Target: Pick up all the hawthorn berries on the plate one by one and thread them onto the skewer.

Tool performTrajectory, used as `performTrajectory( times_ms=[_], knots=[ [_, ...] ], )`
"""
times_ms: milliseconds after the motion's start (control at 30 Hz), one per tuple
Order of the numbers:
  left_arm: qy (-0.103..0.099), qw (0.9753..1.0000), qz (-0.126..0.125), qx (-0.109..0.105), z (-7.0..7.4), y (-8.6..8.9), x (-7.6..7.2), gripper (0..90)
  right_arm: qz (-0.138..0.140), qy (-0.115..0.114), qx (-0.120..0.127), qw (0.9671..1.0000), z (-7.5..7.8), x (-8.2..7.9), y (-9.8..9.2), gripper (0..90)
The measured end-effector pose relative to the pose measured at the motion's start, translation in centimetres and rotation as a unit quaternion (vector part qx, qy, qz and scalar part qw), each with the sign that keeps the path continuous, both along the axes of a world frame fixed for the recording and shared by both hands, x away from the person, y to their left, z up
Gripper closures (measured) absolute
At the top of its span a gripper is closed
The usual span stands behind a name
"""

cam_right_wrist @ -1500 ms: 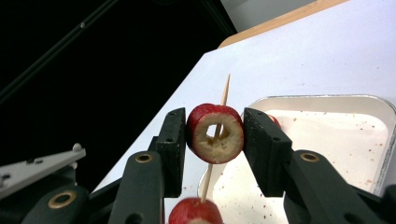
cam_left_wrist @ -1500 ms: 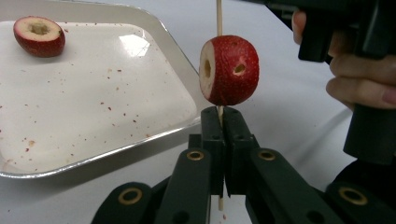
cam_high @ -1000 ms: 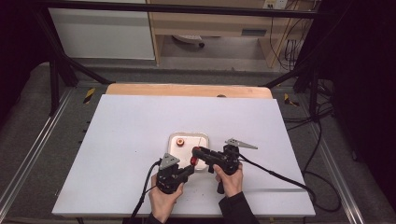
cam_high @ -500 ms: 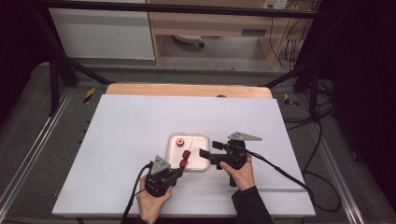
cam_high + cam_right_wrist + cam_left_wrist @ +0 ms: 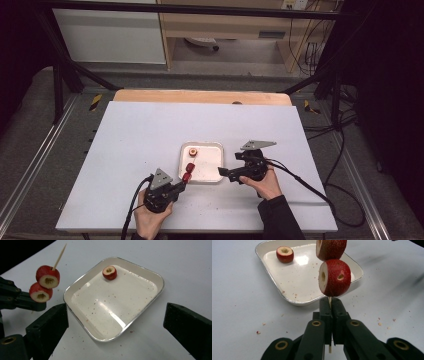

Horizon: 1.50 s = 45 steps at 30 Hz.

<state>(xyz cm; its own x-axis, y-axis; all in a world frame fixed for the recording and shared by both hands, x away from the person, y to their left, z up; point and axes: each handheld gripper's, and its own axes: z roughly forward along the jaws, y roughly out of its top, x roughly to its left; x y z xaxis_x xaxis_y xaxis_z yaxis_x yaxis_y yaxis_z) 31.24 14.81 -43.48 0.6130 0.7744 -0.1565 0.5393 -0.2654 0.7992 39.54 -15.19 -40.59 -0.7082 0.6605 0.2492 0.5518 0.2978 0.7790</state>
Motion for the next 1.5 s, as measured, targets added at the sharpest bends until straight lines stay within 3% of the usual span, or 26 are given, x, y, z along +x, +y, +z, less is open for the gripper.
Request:
performTrajectory(
  times_ms=[333,633,900,1500],
  knots=[
    [0.003,1.0,-0.009,-0.002,0.1,1.6,-0.2,88.3,0.025,0.006,-0.055,0.9982,0.6,0.4,1.0,6.1],
    [0.003,0.9999,-0.011,-0.005,0.2,2.7,-0.3,88.2,0.041,0.004,-0.085,0.9955,1.0,1.3,3.1,6.0],
    [0.011,0.9999,-0.007,-0.002,0.1,3.6,-0.1,88.2,0.057,0.006,-0.118,0.9913,1.3,2.7,5.3,6.4],
    [0.015,0.9999,-0.003,-0.002,-0.1,4.7,0.0,88.3,0.078,0.027,-0.161,0.9836,1.7,6.9,9.8,13.9]
  ],
)
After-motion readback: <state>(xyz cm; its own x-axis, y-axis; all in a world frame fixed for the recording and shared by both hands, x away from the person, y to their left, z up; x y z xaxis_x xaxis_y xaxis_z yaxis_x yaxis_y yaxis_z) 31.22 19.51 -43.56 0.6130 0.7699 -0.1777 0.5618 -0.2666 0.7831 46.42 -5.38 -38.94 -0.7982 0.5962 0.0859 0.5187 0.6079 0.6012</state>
